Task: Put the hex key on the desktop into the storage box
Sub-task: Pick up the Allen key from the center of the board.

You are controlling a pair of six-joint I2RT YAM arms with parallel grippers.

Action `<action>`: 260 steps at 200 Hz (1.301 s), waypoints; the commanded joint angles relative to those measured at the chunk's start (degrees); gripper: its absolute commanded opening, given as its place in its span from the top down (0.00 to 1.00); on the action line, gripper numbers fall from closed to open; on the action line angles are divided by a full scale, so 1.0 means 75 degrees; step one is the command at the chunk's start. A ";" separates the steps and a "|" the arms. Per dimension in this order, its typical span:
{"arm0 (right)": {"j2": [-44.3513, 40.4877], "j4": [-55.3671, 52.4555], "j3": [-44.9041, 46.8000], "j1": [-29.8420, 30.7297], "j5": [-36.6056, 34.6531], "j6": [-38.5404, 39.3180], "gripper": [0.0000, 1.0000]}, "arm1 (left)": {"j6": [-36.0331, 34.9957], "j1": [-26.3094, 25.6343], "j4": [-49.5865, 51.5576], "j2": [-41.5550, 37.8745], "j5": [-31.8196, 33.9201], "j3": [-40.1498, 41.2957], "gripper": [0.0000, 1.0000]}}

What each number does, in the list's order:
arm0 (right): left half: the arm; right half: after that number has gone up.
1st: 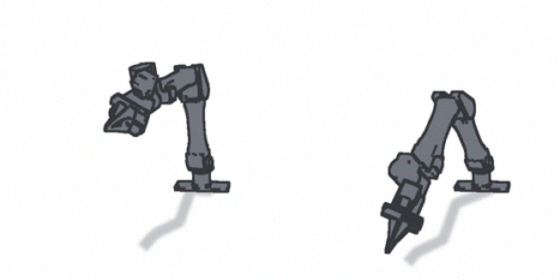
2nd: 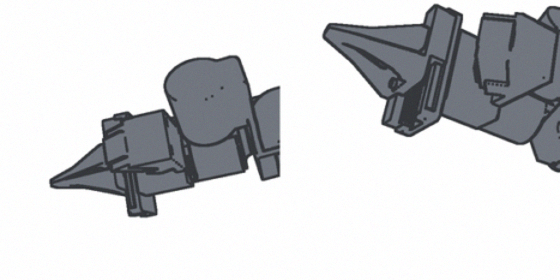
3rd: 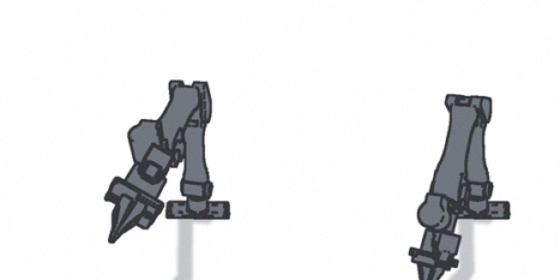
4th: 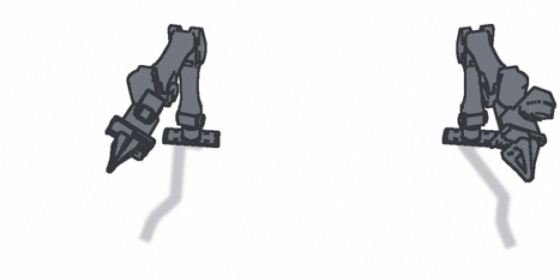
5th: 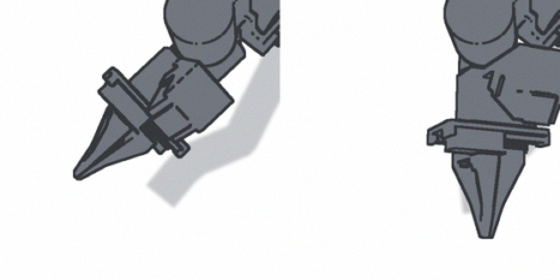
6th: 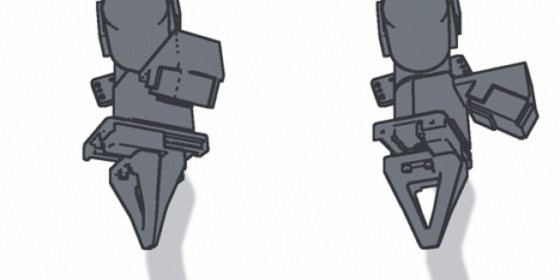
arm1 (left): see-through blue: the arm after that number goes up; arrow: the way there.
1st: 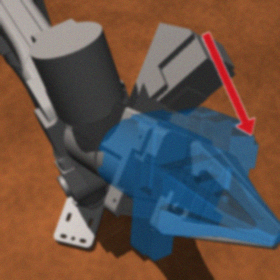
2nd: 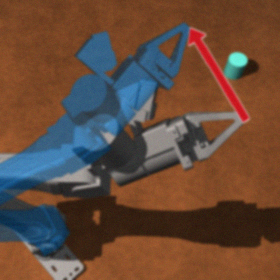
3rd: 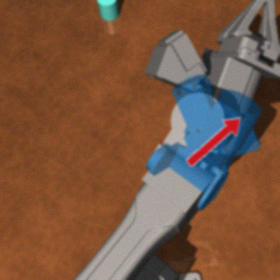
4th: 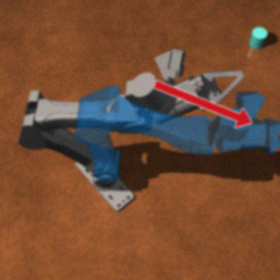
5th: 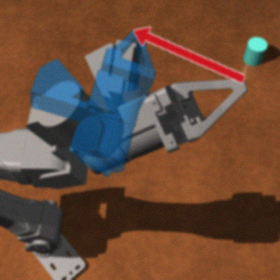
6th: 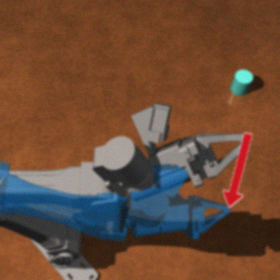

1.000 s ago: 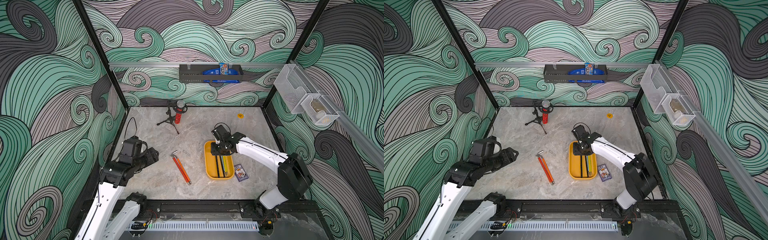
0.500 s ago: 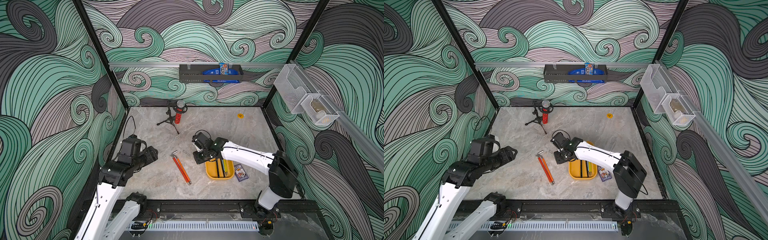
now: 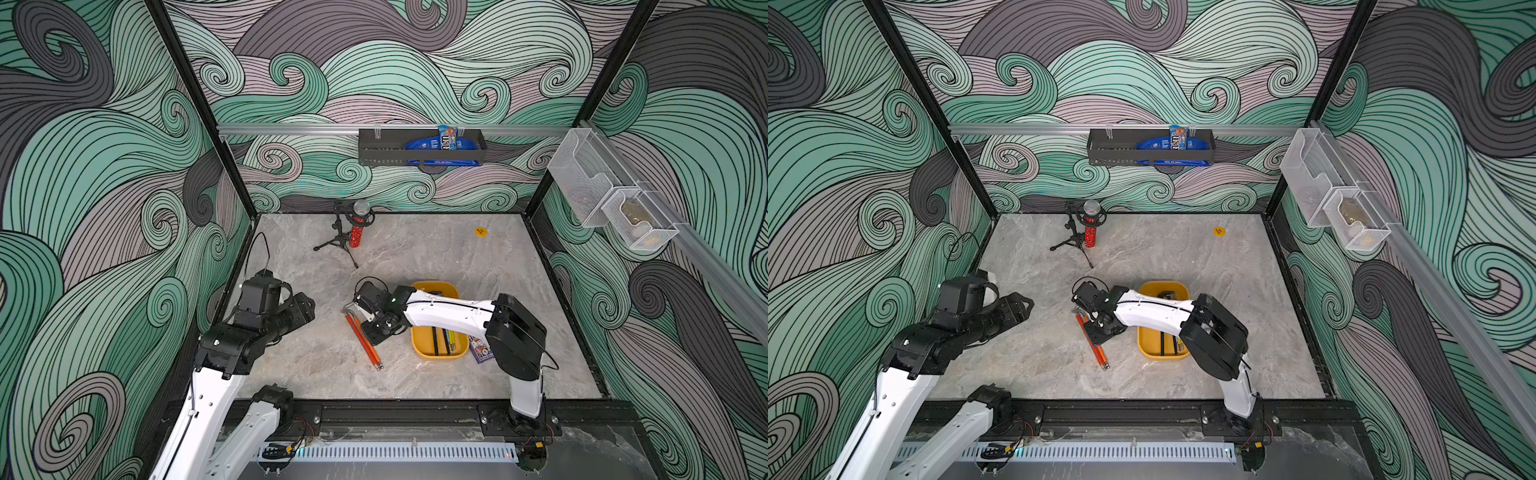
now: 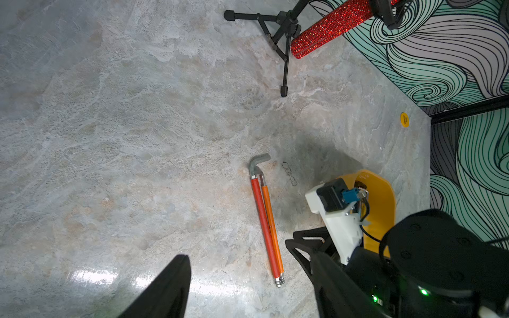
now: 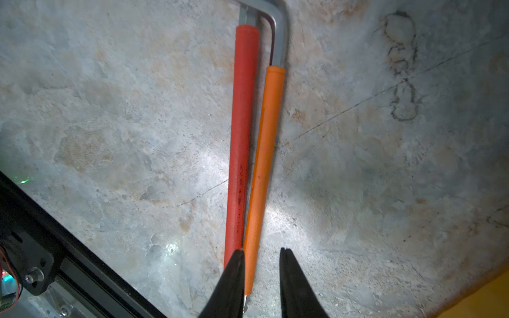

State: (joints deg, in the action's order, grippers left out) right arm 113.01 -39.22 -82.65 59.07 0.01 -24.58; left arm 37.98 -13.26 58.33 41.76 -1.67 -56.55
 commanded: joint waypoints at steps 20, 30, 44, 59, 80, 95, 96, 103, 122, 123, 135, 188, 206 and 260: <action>0.0528 -0.0070 -0.0572 -0.0012 -0.0293 0.0102 0.74 | -0.0019 -0.0023 0.0136 -0.0060 0.0100 -0.0299 0.27; 0.0667 -0.0088 -0.0692 -0.0020 -0.0317 0.0114 0.74 | -0.0018 -0.0025 0.0148 -0.0070 0.0094 -0.0301 0.27; 0.0841 -0.0089 -0.0824 -0.0021 -0.0365 0.0126 0.74 | -0.0033 -0.0025 0.0151 -0.0049 0.0094 -0.0311 0.27; 0.1002 -0.0082 -0.0946 -0.0053 -0.0480 0.0113 0.74 | -0.0032 -0.0025 0.0168 -0.0048 0.0107 -0.0333 0.27; 0.1194 -0.0096 -0.1102 -0.0133 -0.0546 0.0116 0.74 | -0.0036 -0.0025 0.0206 -0.0069 0.0117 -0.0346 0.27; 0.1297 -0.0103 -0.1179 -0.0167 -0.0649 0.0124 0.74 | -0.0042 -0.0025 0.0233 -0.0077 0.0129 -0.0346 0.27; 0.1300 -0.0103 -0.1185 -0.0166 -0.0648 0.0125 0.74 | -0.0045 -0.0025 0.0230 -0.0074 0.0129 -0.0352 0.27; 0.1353 -0.0111 -0.1202 -0.0177 -0.0647 0.0143 0.74 | -0.0043 -0.0025 0.0242 -0.0073 0.0139 -0.0352 0.27; 0.1464 -0.0126 -0.1267 -0.0180 -0.0663 0.0168 0.74 | -0.0051 -0.0025 0.0245 -0.0072 0.0124 -0.0358 0.27; 0.1465 -0.0132 -0.1276 -0.0178 -0.0666 0.0170 0.74 | -0.0056 -0.0025 0.0242 -0.0072 0.0126 -0.0358 0.27; 0.1513 -0.0135 -0.1272 -0.0177 -0.0673 0.0132 0.74 | -0.0060 -0.0025 0.0234 -0.0053 0.0129 -0.0353 0.27; 0.1606 -0.0381 -0.1154 -0.0194 -0.1151 -0.0188 0.69 | -0.0060 -0.0025 0.0219 -0.0030 0.0106 -0.0345 0.27; 0.1653 -0.0456 -0.1126 -0.0195 -0.1267 -0.0335 0.70 | -0.0057 -0.0025 0.0193 -0.0023 0.0106 -0.0340 0.27; 0.2021 -0.0554 -0.1097 -0.0202 -0.1569 -0.0636 0.79 | -0.0083 -0.0025 0.0122 0.0003 0.0068 -0.0276 0.27</action>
State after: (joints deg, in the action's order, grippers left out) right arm 123.87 -40.29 -91.31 58.06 -9.67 -27.46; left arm 37.95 -13.26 58.96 41.78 -1.65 -57.32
